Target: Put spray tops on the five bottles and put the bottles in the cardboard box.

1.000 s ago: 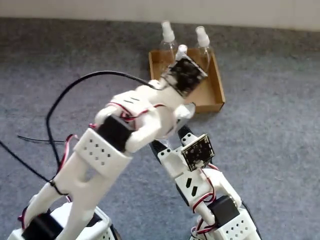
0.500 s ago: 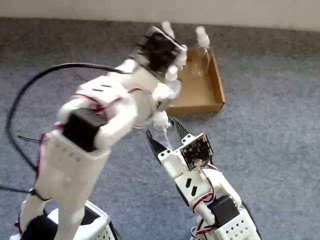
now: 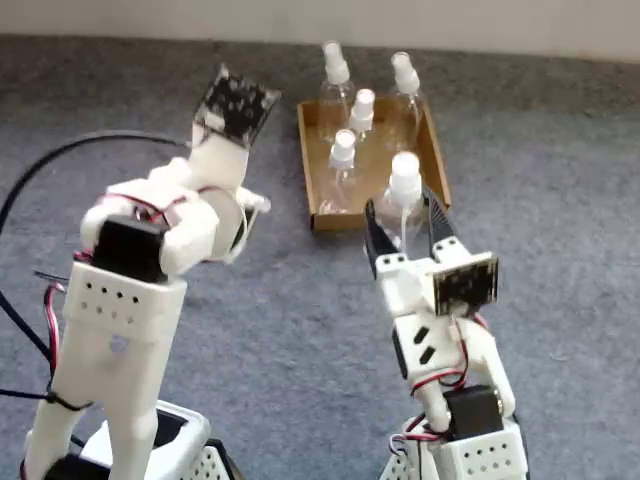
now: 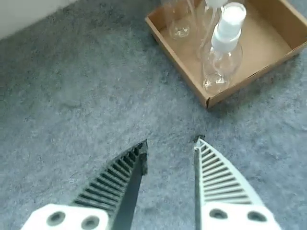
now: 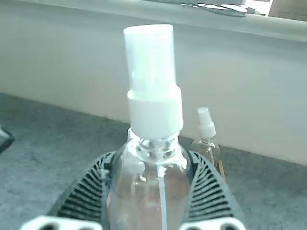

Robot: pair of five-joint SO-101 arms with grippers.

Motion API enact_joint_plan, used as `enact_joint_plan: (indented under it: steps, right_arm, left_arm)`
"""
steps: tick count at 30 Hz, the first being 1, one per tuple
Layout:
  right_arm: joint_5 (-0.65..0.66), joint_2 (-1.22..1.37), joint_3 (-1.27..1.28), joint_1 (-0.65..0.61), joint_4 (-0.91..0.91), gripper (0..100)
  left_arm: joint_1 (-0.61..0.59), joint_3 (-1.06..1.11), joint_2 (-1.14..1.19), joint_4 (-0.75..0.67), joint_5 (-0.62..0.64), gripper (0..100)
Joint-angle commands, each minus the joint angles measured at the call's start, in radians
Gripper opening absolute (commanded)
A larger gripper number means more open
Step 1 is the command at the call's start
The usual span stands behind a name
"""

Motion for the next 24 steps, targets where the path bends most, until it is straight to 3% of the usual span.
enact_joint_plan:
  steps: [1, 5, 9, 17, 24]
  right_arm:
    - [-0.06, 0.194, -0.226, 0.016, -0.025, 0.5]
    - [-0.198, 0.447, -0.446, -0.002, 0.076, 0.5]
    - [-0.292, 0.559, -0.604, -0.051, 0.208, 0.5]
    - [-0.31, 0.562, -0.71, -0.189, 0.504, 0.5]
    - [-0.31, 0.561, -0.811, -0.197, 0.664, 0.5]
  left_arm:
    - [0.008, 0.245, -0.185, -0.178, -0.038, 15]
    - [0.062, 0.414, -0.384, -0.284, -0.083, 17]
    - [0.15, 0.506, -0.576, -0.304, -0.026, 29]
    - [0.332, 0.61, -0.679, -0.33, -0.025, 32]
    - [0.337, 0.667, -0.677, -0.43, -0.025, 32]
